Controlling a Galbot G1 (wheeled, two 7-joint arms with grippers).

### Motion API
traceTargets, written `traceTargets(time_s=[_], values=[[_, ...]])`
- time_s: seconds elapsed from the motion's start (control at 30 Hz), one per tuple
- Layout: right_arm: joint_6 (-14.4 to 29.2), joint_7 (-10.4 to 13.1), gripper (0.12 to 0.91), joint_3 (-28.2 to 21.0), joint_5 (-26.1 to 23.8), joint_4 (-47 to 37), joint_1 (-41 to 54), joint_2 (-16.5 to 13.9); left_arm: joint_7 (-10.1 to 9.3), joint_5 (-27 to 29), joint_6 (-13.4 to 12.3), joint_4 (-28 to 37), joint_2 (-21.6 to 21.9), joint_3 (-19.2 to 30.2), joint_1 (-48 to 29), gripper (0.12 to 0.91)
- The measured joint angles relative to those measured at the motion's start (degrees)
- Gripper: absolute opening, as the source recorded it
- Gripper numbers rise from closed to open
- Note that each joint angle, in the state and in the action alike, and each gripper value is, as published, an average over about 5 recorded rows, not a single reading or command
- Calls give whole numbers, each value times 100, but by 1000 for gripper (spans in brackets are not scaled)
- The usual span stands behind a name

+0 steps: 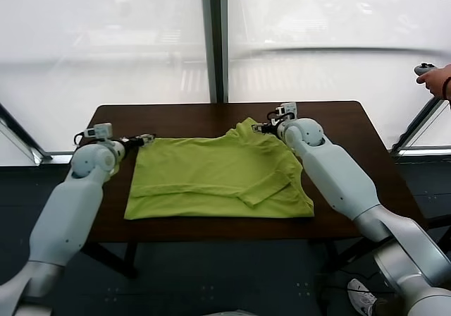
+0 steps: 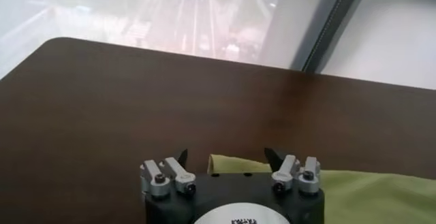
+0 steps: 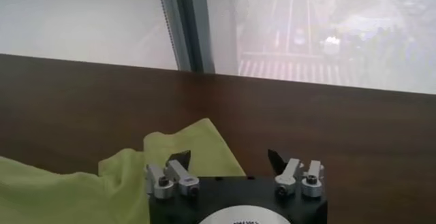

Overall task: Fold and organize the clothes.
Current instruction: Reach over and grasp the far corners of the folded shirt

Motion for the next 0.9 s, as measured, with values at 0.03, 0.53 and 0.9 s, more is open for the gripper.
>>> traceTargets(time_s=[0.03,0.53,0.9], values=[[-2,2,262,2,2,11,-9,-9,0,3,-1,0,-4,0,0,644],[101,12,140,-23,13,63,-30,-48,74,54,-45,-11,-4,2,6,240],[605,-64,140,117,89,90,-100,-48,148,52,-135,-107,2,-39,24,224]])
